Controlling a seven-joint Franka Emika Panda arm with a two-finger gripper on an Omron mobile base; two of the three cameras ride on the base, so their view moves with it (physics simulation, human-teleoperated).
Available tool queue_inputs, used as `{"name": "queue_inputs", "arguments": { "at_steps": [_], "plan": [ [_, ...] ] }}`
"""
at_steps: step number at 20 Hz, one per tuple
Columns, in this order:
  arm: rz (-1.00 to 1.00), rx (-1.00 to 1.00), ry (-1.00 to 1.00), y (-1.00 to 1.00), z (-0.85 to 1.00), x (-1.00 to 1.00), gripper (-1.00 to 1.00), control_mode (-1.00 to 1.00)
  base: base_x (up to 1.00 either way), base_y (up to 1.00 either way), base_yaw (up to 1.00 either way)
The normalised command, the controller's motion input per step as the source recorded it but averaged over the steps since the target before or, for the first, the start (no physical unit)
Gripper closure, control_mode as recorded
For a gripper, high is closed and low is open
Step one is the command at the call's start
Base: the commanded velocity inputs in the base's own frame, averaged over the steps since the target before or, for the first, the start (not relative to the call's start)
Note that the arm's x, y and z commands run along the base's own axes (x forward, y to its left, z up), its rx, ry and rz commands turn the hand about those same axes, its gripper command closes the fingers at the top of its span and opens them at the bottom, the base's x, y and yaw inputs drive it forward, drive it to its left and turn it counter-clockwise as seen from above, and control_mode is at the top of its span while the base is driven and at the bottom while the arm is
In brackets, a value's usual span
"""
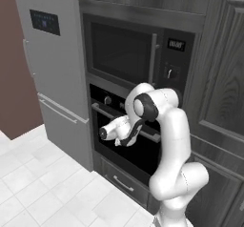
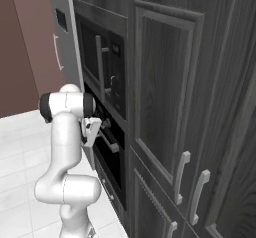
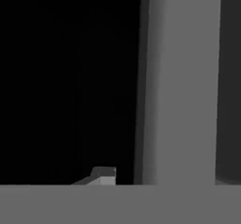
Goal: Take the baked cake out of the oven and place it on the plate for cooling. Then close the oven door.
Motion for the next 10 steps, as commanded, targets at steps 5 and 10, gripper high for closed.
{"name": "queue_inputs", "arguments": {
  "at_steps": [5,10],
  "plan": [
    [0.13,0.03,0.20,0.73,-0.71,-0.01,1.00,-1.00,0.00,0.00,0.00],
    [0.12,0.02,0.18,0.96,-0.79,-0.16,1.00,-1.00,0.00,0.00,0.00]
  ]
}}
